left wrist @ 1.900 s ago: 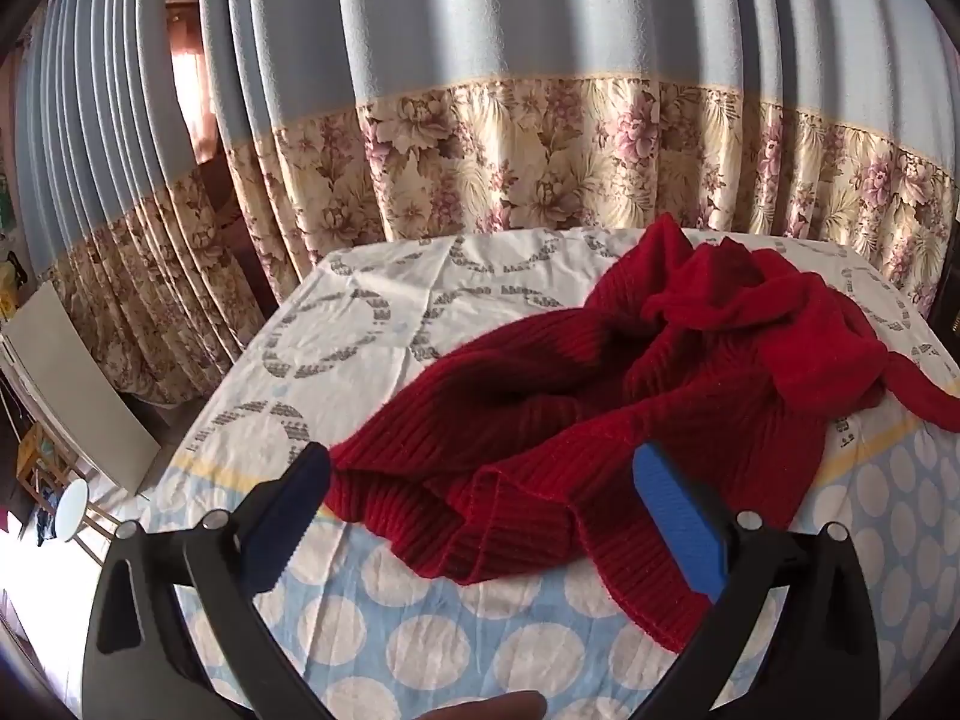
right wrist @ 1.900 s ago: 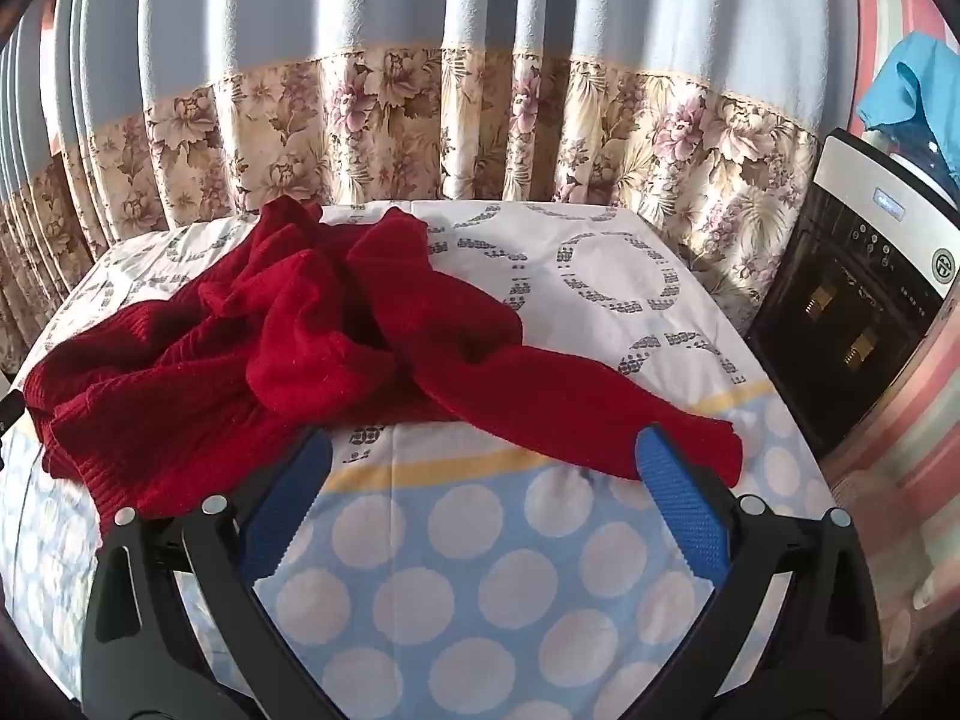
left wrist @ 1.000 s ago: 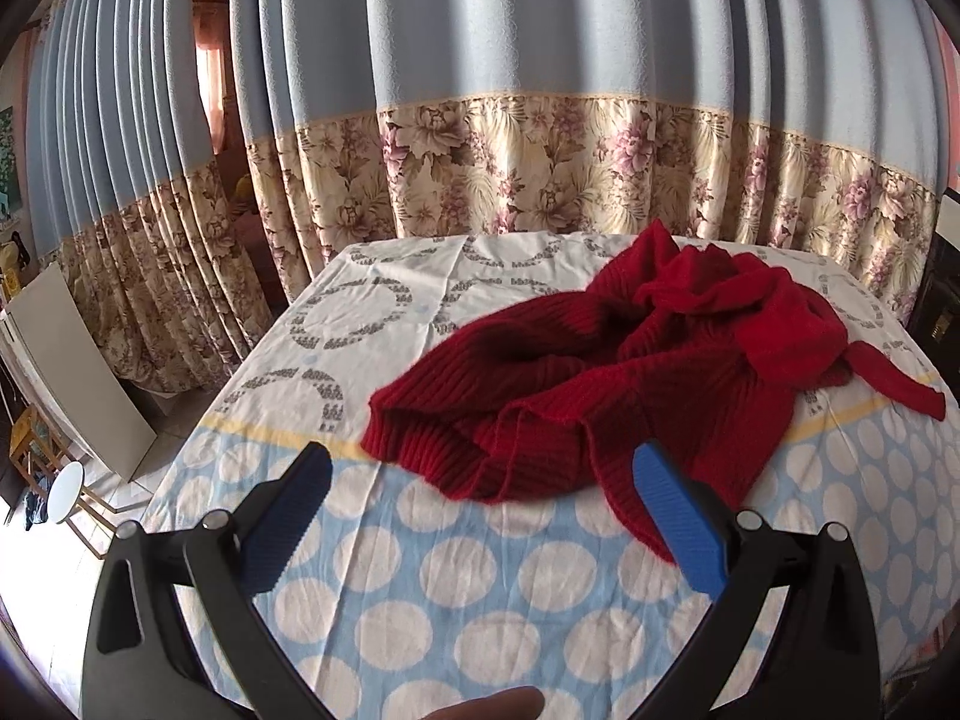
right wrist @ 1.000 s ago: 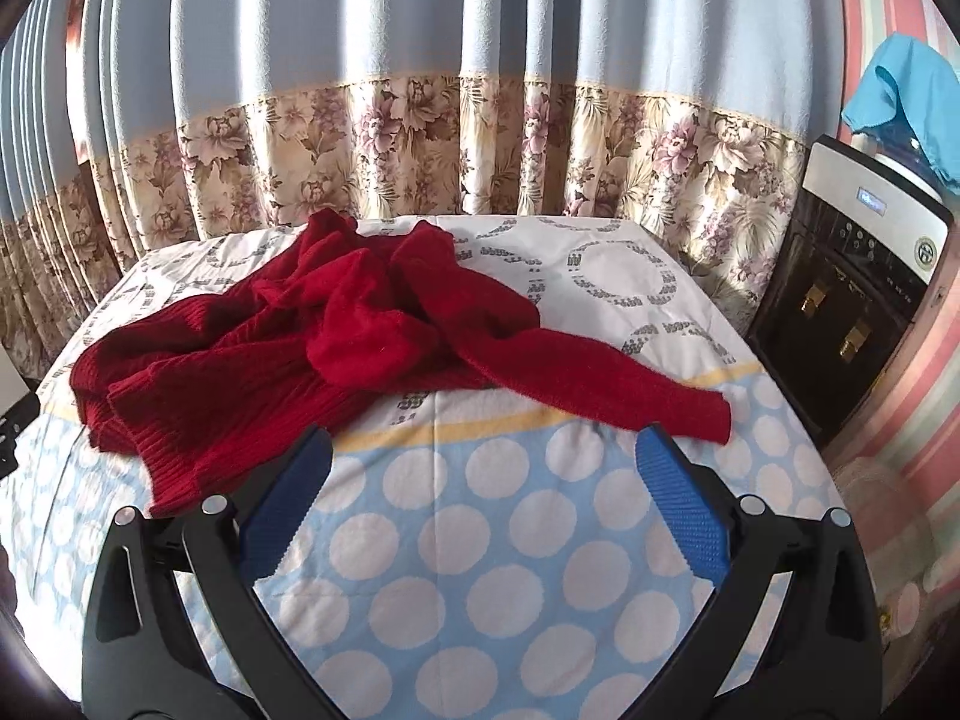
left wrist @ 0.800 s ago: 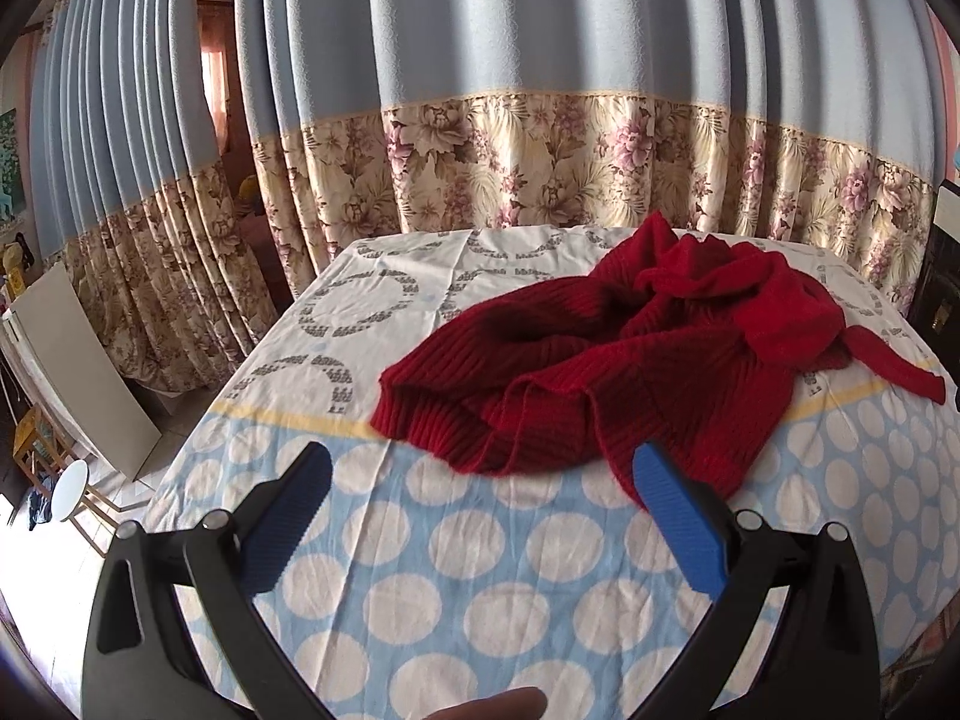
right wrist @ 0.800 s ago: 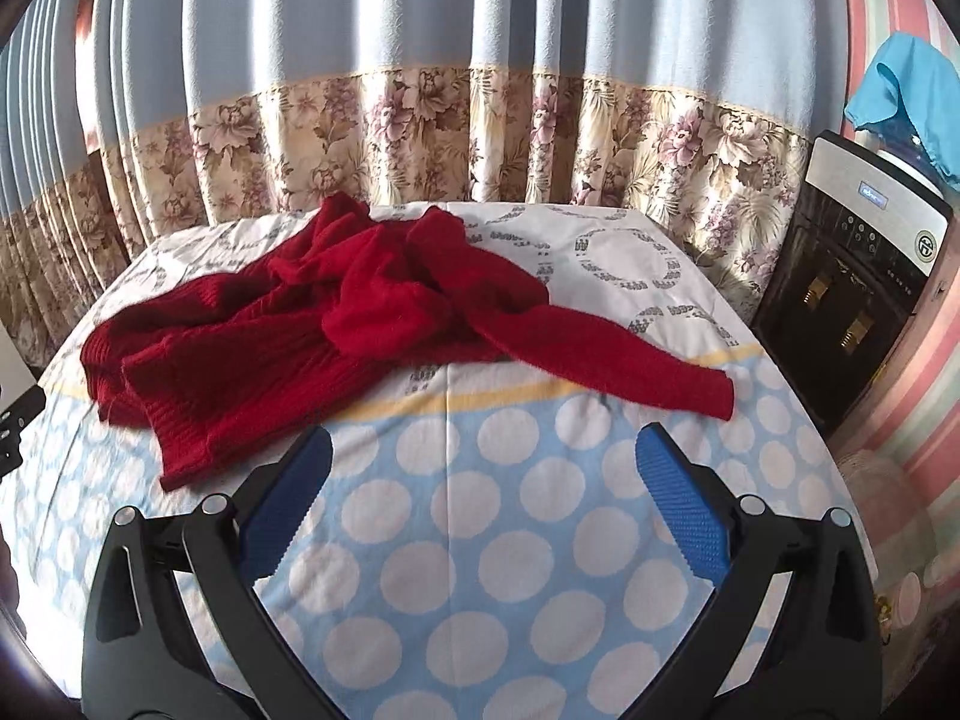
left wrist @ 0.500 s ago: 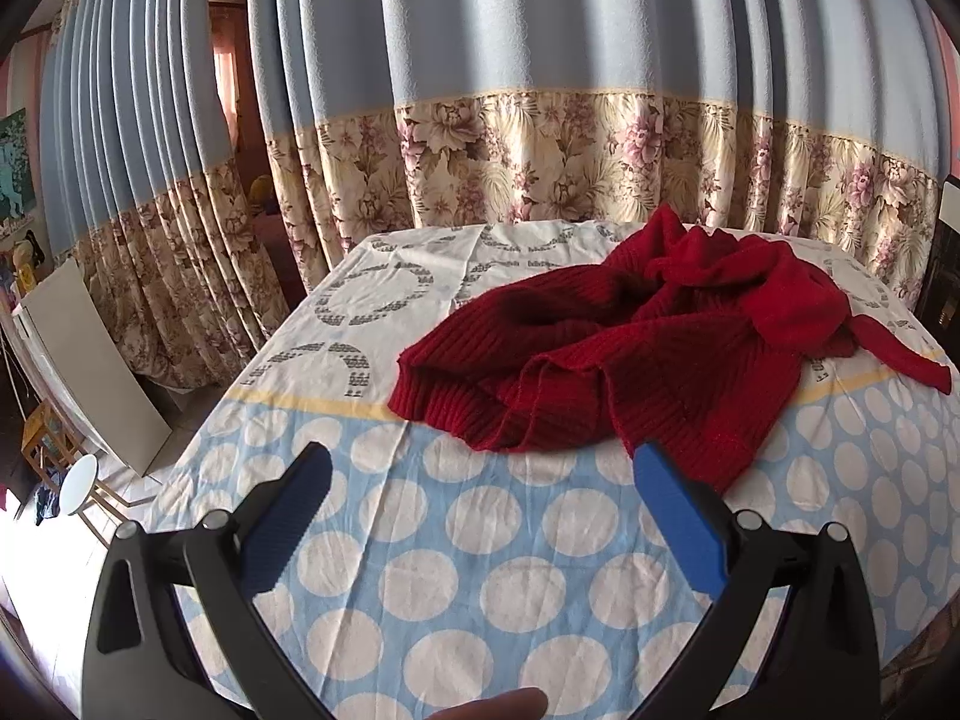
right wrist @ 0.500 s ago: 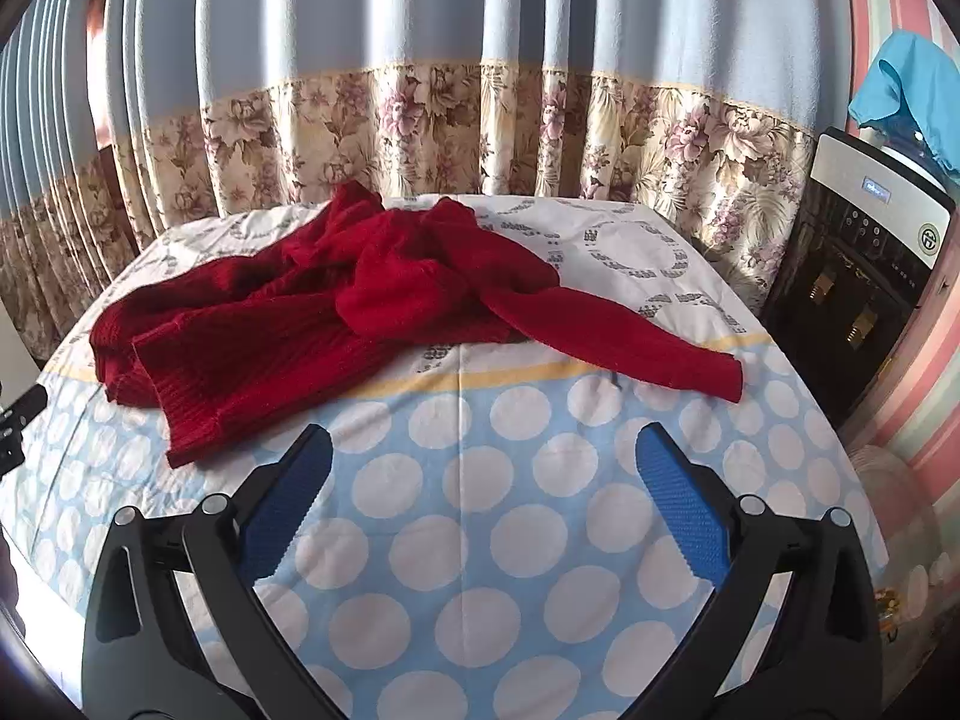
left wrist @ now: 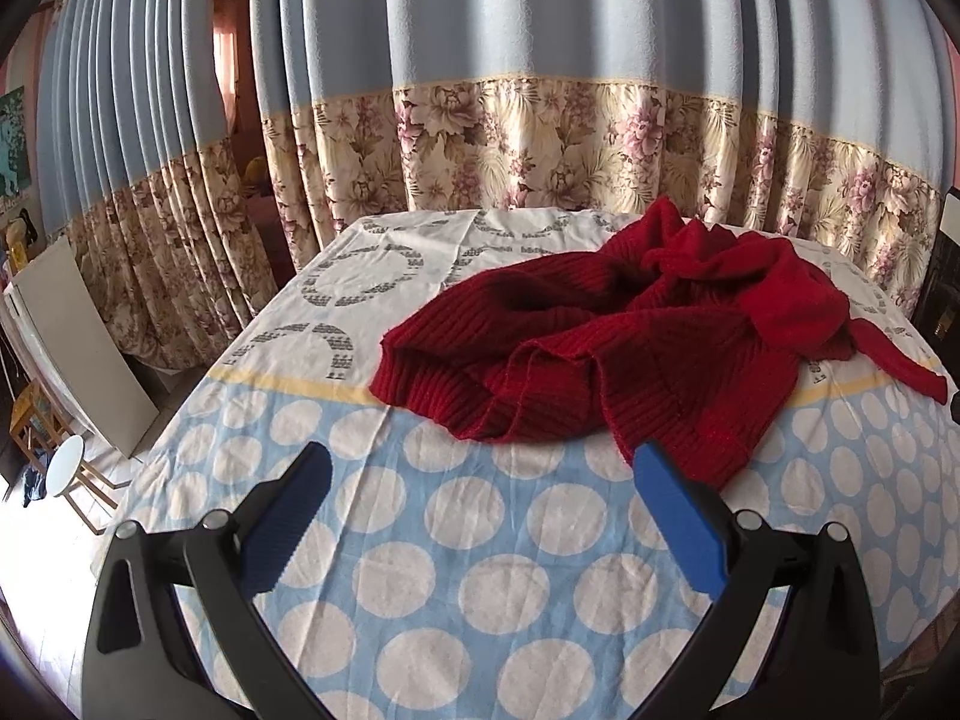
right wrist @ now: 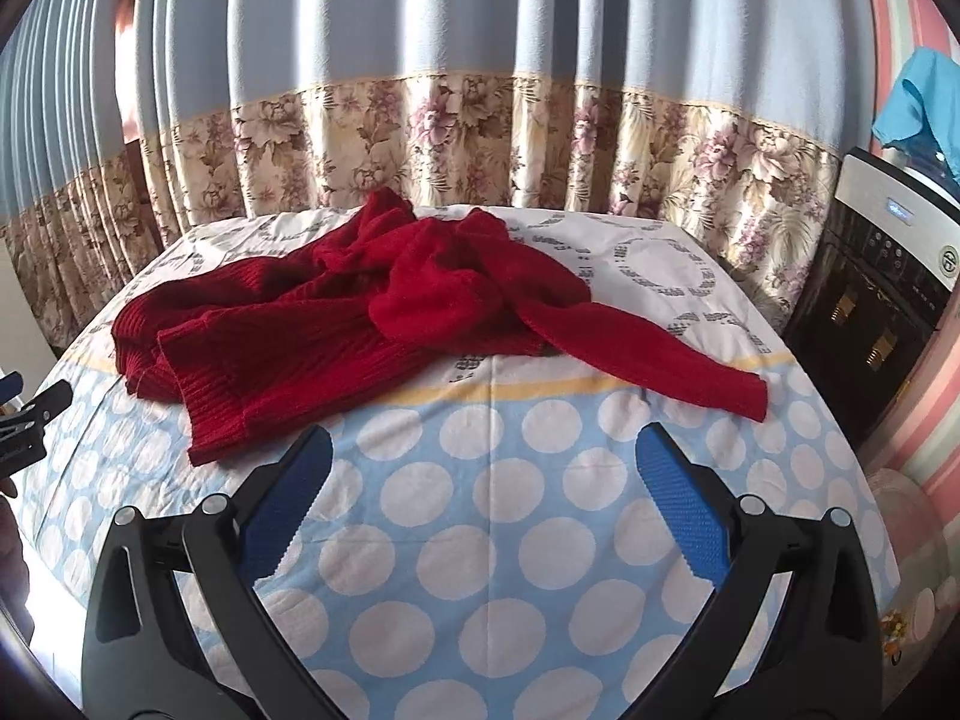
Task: Fold small clothes
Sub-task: 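Move both grippers over the crumpled red sweater toward its hem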
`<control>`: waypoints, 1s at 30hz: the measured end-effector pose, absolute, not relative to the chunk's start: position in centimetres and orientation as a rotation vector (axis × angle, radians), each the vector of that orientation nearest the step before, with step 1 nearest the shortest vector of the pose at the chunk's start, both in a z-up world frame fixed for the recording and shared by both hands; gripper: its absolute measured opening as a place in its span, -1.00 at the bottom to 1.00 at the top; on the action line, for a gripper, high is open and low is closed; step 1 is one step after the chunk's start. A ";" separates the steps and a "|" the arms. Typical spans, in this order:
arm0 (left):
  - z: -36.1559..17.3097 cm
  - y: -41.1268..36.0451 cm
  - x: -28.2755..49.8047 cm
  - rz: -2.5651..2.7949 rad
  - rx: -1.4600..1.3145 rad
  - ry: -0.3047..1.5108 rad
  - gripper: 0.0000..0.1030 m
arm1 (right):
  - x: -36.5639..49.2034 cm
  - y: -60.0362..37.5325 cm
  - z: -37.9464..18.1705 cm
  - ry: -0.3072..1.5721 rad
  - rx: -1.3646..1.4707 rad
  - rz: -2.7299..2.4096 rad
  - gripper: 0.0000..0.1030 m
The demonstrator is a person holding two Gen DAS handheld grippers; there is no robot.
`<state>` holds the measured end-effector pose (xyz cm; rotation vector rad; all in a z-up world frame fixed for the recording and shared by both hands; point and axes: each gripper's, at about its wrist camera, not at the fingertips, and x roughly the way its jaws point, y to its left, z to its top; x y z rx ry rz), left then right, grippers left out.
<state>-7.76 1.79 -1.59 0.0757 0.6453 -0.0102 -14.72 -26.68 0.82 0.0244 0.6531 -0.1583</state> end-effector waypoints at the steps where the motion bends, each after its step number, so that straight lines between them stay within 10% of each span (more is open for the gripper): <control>1: -1.7 1.8 -7.4 -0.011 0.077 0.644 0.96 | -14.5 -26.7 0.6 0.657 0.029 -0.156 0.94; 30: -4.7 4.5 -2.6 -0.014 0.077 0.655 0.96 | -8.6 -25.8 -2.8 0.719 0.050 -0.166 0.94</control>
